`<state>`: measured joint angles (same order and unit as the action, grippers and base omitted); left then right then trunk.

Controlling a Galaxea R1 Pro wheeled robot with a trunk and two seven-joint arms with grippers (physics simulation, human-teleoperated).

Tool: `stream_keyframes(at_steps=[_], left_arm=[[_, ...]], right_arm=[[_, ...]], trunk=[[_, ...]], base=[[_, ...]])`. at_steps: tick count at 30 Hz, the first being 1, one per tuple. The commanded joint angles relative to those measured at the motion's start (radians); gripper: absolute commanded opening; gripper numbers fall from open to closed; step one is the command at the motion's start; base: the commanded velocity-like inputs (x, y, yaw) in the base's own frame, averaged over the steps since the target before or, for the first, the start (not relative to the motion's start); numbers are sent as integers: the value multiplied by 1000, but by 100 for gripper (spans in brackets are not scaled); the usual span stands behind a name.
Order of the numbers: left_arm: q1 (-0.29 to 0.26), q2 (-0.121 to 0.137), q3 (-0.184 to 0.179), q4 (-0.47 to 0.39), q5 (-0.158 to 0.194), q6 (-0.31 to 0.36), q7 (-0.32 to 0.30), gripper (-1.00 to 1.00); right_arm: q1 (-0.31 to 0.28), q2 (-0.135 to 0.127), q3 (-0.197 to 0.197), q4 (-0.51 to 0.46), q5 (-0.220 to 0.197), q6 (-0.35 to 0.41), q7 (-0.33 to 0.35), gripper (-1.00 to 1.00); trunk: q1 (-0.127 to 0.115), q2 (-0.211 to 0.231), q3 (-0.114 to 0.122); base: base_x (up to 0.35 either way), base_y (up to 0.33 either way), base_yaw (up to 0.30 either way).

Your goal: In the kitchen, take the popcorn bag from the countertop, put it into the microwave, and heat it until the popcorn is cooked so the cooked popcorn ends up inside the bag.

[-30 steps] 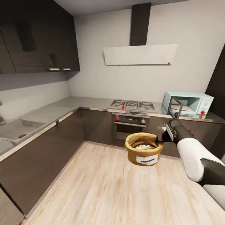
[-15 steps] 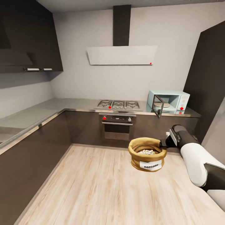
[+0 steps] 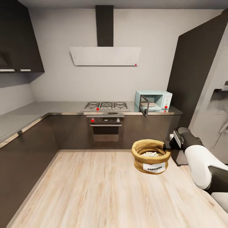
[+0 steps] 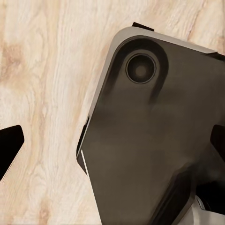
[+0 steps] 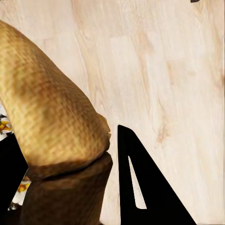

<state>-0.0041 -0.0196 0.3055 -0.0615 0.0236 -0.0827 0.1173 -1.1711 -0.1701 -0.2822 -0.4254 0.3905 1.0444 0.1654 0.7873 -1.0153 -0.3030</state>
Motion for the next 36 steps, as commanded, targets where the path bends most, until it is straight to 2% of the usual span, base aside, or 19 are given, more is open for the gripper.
stream_keyframes(at_steps=[1, 13, 32, 36], left_arm=[[0, 0, 1, 0, 2, -3, 2, 100], [0, 0, 2, 0, 2, -3, 2, 100], [0, 0, 3, 0, 2, -3, 2, 100], [0, 0, 3, 0, 2, -3, 2, 100]], right_arm=[[-1, -1, -8, -1, 8, 3, 8, -100], [-1, -30, -23, -3, 9, 3, 8, -100], [-1, -37, -23, -3, 10, 3, 7, -100], [-1, -37, -23, -3, 11, 3, 10, -100]], trunk=[[0, -1, -1], [0, -1, -1], [0, -1, -1], [0, -1, -1]], base=[[0, 0, -286], [0, 0, -286], [0, 0, -286], [0, 0, -119]])
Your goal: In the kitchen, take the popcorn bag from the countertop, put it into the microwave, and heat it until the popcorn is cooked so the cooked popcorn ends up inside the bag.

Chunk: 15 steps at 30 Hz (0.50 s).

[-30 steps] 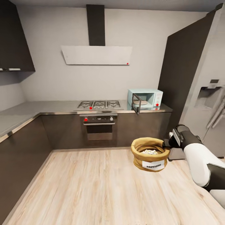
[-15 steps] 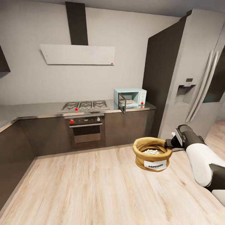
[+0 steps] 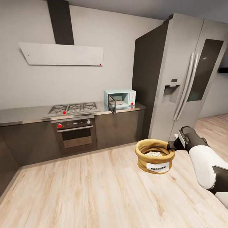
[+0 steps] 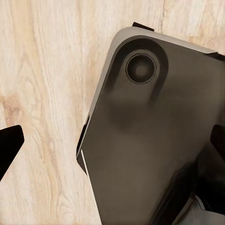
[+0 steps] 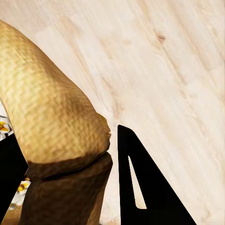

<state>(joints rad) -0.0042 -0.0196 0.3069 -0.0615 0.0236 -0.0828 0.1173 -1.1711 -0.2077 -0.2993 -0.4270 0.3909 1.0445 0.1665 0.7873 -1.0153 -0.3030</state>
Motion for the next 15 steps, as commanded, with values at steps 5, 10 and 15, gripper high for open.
stream_keyframes(at_steps=[5, 10, 15], left_arm=[[0, 0, 1, 0, 2, -3, 2, 100], [0, 0, 0, 0, 2, -3, 2, 100], [0, 0, -3, 2, 2, -2, 2, 100]], right_arm=[[-1, 1, -6, -1, 10, 3, 13, -100], [-1, 2, -6, -1, 9, 3, 12, -100], [-1, 3, -6, -1, 9, 3, 13, -100]], trunk=[[0, -1, -1], [0, -1, -1], [0, -1, -1]], base=[[0, 0, -11], [13, 0, 0], [260, 0, 0]])
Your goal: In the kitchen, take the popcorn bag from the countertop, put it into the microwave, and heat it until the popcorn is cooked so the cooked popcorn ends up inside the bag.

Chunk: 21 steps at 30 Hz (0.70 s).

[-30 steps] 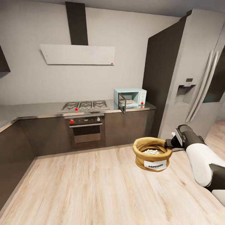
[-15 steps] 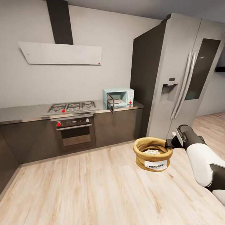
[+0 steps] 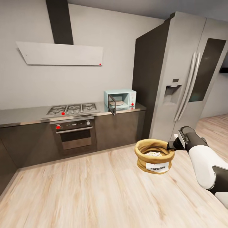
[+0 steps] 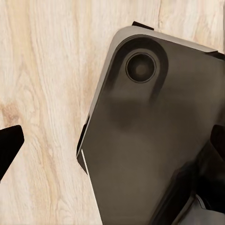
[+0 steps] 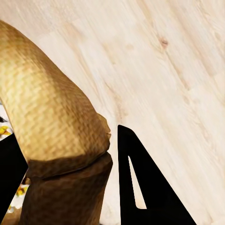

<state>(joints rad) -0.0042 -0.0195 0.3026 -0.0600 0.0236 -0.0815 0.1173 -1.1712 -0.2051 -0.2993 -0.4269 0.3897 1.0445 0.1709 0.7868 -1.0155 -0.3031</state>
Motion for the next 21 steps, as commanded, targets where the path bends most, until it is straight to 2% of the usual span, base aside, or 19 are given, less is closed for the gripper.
stream_keyframes(at_steps=[1, 21], left_arm=[[0, 0, 1, 0, 2, -3, 2, 100], [0, 1, 2, 0, 5, -2, 2, 100]], right_arm=[[-1, 2, -6, -1, 11, 3, 8, -100], [-1, 3, -6, 0, 10, 3, 6, -100]], trunk=[[1, -1, -1], [1, -1, -1]], base=[[315, 0, 0], [320, -11, 0]])
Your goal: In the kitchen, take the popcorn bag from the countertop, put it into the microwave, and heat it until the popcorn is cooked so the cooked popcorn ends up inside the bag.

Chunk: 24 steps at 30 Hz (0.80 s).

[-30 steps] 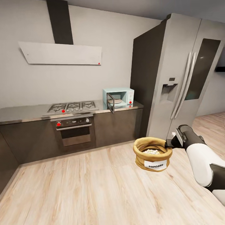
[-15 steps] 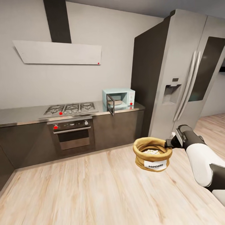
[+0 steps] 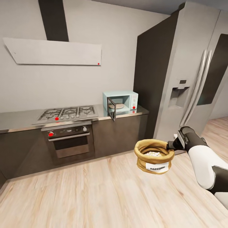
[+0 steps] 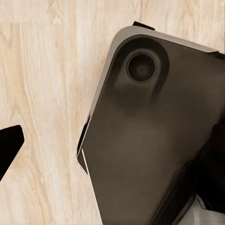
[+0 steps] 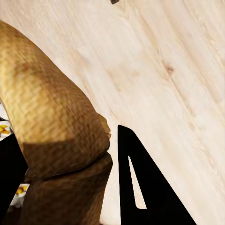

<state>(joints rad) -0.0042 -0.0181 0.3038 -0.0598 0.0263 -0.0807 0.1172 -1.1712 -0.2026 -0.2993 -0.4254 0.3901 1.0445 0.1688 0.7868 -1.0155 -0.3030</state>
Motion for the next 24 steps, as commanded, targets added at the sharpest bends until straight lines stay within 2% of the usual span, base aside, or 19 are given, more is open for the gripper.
stream_keyframes(at_steps=[1, 24], left_arm=[[0, 0, 1, 0, 3, -3, 2, 100], [0, 0, 1, 0, 3, -2, 2, 100]], right_arm=[[-1, 0, -6, -1, 10, 3, 9, -100], [-1, 6, -4, -2, 10, 3, 10, -100]], trunk=[[1, -1, -1], [1, -1, -1]], base=[[314, -112, 0], [312, -124, 0]])
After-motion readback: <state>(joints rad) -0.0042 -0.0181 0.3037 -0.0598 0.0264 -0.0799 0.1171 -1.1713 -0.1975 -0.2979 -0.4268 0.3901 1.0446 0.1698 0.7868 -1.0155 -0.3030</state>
